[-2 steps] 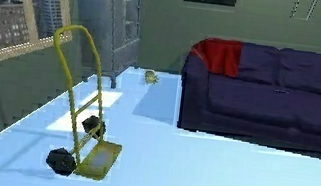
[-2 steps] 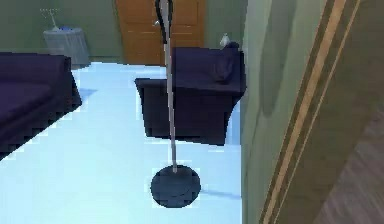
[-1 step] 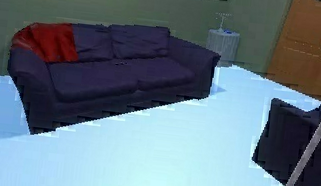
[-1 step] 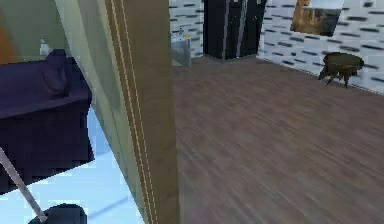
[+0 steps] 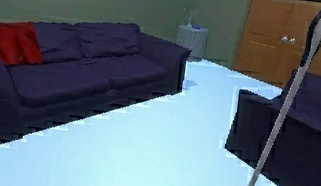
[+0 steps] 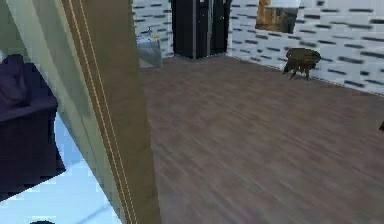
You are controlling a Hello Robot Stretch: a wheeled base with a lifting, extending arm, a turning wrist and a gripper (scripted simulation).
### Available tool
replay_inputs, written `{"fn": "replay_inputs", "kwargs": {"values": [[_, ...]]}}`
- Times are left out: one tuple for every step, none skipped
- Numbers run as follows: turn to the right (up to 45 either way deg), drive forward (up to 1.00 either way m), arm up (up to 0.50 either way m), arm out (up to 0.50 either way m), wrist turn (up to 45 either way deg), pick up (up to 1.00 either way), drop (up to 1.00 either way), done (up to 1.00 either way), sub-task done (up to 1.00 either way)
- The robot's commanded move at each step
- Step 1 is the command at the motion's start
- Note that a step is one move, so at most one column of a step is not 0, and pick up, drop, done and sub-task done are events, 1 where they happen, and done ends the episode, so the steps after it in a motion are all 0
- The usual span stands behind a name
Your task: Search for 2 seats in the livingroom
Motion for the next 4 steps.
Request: {"fn": "replay_inputs", "kwargs": {"values": [[0.0,1.00,0.00,0.00,0.0,0.00,0.00,0.00,0.00],[12.0,0.00,0.00,0.00,0.0,0.00,0.00,0.00,0.00],[0.0,0.30,0.00,0.00,0.0,0.00,0.00,0.00,0.00],[39.0,0.00,0.00,0.00,0.0,0.00,0.00,0.00,0.00]]}}
